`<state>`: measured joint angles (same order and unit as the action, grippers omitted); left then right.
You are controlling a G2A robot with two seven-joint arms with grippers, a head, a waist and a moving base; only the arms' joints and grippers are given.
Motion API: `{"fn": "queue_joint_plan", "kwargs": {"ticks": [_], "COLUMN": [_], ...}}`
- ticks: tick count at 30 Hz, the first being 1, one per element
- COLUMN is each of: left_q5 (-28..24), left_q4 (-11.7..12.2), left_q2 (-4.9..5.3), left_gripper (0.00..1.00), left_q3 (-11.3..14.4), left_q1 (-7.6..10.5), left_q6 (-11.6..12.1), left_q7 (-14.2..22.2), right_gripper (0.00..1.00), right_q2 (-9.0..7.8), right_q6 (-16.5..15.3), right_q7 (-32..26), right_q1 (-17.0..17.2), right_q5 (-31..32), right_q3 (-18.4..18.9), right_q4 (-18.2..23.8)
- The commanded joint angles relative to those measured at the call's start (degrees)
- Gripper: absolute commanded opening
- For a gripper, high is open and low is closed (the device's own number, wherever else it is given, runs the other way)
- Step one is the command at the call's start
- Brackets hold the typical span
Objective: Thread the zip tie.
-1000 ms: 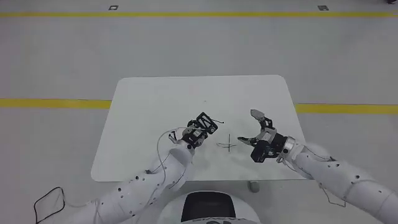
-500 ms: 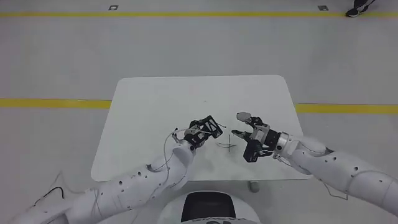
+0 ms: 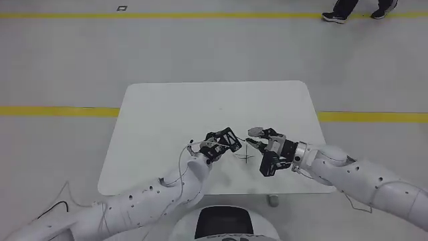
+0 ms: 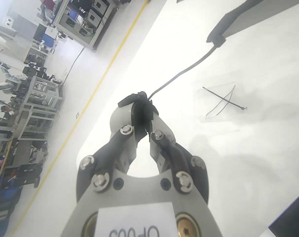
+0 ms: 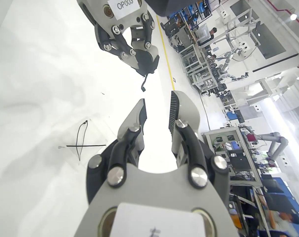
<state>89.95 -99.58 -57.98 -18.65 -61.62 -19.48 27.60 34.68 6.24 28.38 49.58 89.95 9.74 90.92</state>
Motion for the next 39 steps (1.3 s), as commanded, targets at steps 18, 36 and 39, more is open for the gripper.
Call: {"fn": "queue_joint_plan", "kwargs": {"ticks": [18, 36, 39], "left_q5": [0.0, 0.0, 0.0], "left_q4": [-0.9, -0.6, -0.5], "left_q2": [-0.76, -1.79, -1.91], "left_gripper": [0.0, 0.0, 0.0], "left_q3": [-1.0, -3.7, -4.0], "left_q1": [-2.29, -4.23, -4.46], "left_q6": [0.1, 2.2, 2.6], "left_q7": [2.1, 2.9, 2.9], "right_gripper": [0.17, 0.13, 0.13], "right_q2": [0.34, -0.03, -0.01], "right_q6": [-5.3, -9.0, -9.6], "right_q7": [-0.8, -3.3, -3.7], "right_q1": [-0.7, -1.4, -1.5], "right_q5": [0.0, 0.0, 0.0], "right_q3": [0.0, 0.0, 0.0], "right_q4": [1.3, 2.9, 3.2]}}
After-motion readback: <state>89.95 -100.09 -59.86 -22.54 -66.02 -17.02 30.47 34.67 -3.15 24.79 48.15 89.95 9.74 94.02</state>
